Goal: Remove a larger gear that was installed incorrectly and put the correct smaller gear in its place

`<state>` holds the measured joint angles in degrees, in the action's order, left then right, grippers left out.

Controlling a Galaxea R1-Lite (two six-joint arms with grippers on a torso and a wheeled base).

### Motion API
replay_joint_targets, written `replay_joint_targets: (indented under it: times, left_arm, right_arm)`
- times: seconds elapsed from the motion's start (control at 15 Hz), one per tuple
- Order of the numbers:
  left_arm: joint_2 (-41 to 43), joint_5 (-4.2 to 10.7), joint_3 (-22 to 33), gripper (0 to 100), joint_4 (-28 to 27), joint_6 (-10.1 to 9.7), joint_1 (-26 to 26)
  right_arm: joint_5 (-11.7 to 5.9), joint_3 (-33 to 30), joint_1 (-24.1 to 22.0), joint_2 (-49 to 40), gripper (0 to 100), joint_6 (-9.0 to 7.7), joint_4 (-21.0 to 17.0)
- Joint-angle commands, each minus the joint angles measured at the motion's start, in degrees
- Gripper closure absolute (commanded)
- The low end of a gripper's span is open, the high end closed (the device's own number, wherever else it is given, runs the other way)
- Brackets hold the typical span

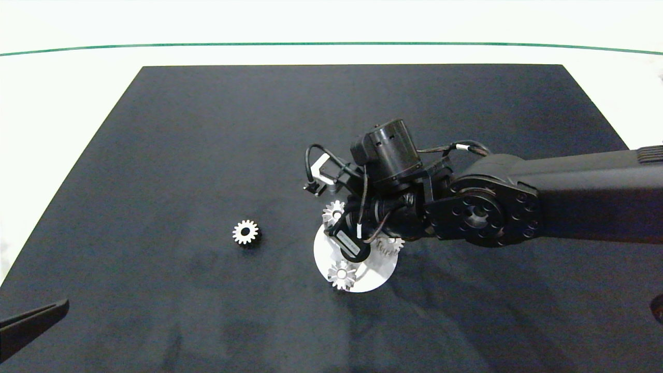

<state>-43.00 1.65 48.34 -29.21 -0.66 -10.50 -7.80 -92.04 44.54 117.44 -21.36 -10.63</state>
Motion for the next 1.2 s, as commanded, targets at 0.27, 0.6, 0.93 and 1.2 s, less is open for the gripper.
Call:
replay_joint_targets:
  times: [0.27,0.6,0.93,1.2]
  left_arm:
    - [-0.2,0.02,0.0,0,-0.1,-0.04,0.1]
    - [-0.2,0.02,0.0,0,-0.1,-0.04,0.1]
    - [-0.2,0.02,0.0,0,-0.1,-0.04,0.1]
    - [-0.3,0.02,-0.1,0,-0.1,-0.04,0.1]
  right_arm:
    - [-0.02,0.5,0.2,-0.7,66,-0.18,-0.2]
    - [0.24,0.5,0.5,-0.7,66,-0.26,1.3]
    - [0.16,2.2,1.2,-1.3,66,-0.18,4.3]
    - [0.16,2.2,1.4,-3.4,66,-0.26,4.0]
